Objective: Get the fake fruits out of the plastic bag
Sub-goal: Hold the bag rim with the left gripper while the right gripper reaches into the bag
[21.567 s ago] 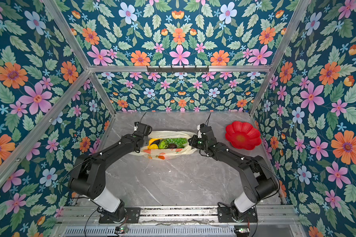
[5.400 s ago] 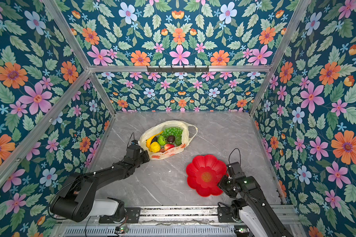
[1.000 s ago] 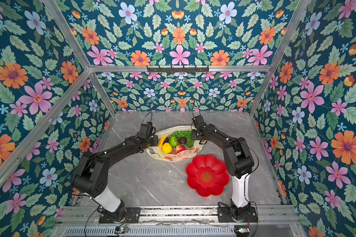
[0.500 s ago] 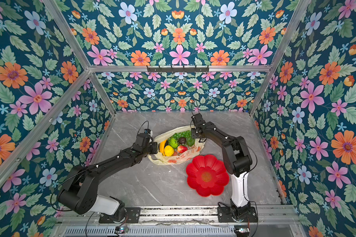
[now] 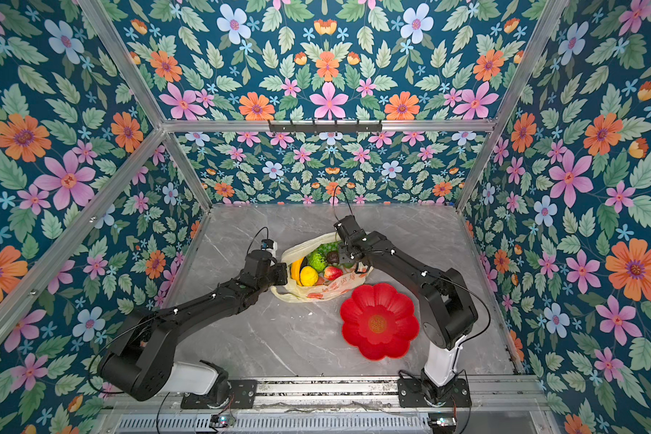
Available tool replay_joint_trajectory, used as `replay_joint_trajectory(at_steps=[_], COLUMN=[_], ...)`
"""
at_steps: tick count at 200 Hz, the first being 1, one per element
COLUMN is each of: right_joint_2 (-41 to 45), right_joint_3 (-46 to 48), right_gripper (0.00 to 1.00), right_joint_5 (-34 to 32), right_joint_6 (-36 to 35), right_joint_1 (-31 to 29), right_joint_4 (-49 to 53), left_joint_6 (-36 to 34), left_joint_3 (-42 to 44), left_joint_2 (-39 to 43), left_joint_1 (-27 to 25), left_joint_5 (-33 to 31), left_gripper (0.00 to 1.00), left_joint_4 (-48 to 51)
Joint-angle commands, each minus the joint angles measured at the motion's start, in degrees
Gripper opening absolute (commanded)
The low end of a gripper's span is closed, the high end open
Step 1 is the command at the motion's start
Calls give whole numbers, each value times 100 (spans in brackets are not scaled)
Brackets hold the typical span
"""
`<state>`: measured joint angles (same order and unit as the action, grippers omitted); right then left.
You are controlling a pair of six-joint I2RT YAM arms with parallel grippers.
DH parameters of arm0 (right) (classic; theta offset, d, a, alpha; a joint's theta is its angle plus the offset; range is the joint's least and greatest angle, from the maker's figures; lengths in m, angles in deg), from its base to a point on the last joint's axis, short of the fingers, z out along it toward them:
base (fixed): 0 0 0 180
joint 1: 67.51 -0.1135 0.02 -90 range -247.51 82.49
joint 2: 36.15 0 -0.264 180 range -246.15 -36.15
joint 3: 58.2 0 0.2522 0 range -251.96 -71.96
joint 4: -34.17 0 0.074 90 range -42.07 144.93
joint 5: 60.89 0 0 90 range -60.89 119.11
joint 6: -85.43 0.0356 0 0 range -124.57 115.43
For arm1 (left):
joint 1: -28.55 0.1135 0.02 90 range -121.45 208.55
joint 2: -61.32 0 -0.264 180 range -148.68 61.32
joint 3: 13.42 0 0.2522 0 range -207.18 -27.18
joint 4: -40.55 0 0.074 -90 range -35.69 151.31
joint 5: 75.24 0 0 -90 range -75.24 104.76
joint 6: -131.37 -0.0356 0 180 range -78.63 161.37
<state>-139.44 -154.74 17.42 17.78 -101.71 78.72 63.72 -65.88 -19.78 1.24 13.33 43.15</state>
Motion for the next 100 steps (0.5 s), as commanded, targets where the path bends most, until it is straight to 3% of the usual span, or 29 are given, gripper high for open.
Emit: replay_joint_trajectory(at_steps=[1,37,100], right_joint_2=[-206,-761,-1487], right_joint_3=[-118,-581,-1181], right_gripper=[51,55,58], right_joint_5=[282,250,-53], right_joint_6=[625,1218,1375], right_joint_1=[-20,-21,53], right_joint_4=[73,354,755], left_joint_6=[33,50,72], left_joint_3=[38,86,120], left_joint_2=[22,54,91], left_joint_1=[6,6,3], left_joint_5=[49,55,81], left_gripper=[0,1,1], left_joint_4=[-289,-282,-272])
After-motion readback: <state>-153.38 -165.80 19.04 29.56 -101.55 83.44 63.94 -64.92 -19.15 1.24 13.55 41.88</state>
